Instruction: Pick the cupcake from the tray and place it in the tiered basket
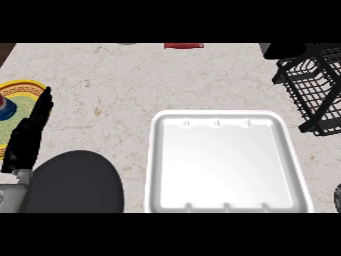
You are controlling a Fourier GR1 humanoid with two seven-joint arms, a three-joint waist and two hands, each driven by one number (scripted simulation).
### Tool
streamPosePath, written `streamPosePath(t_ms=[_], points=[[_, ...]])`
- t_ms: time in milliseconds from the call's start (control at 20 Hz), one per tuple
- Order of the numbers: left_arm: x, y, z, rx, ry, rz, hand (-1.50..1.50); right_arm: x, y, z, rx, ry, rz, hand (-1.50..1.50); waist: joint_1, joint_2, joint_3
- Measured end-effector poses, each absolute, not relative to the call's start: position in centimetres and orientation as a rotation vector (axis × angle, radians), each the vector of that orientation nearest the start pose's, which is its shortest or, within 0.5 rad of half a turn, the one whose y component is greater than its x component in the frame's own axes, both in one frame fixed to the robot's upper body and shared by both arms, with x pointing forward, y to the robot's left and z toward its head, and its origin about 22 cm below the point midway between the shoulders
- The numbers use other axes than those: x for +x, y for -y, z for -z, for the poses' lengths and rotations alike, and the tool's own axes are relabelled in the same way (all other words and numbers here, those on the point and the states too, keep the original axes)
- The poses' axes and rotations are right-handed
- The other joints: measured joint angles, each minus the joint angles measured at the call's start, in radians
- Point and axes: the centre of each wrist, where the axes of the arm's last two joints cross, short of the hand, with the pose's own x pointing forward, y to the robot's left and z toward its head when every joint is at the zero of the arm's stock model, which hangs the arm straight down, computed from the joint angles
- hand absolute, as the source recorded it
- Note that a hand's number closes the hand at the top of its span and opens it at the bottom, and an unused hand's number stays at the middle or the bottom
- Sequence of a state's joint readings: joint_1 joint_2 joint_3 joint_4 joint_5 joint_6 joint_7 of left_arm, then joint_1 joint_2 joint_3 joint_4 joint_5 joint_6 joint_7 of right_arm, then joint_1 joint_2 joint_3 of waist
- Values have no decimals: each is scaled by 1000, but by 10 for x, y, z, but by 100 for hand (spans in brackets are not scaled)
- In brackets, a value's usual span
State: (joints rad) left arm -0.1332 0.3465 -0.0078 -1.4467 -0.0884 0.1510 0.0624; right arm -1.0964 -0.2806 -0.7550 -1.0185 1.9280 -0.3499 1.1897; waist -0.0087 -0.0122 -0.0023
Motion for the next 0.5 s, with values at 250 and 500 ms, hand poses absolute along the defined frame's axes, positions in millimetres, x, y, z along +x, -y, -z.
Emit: streamPosePath(t_ms=[250, 500], points=[[272, -308, -29, 460, 1505, 214, 0, 398, 287, -253, -1765, 658, 717, -150, -22, -11, 0], [270, -304, -26, 451, 1503, 218, 0, 364, 270, -252, -1775, 710, 782, -150, -18, -15, 0]])
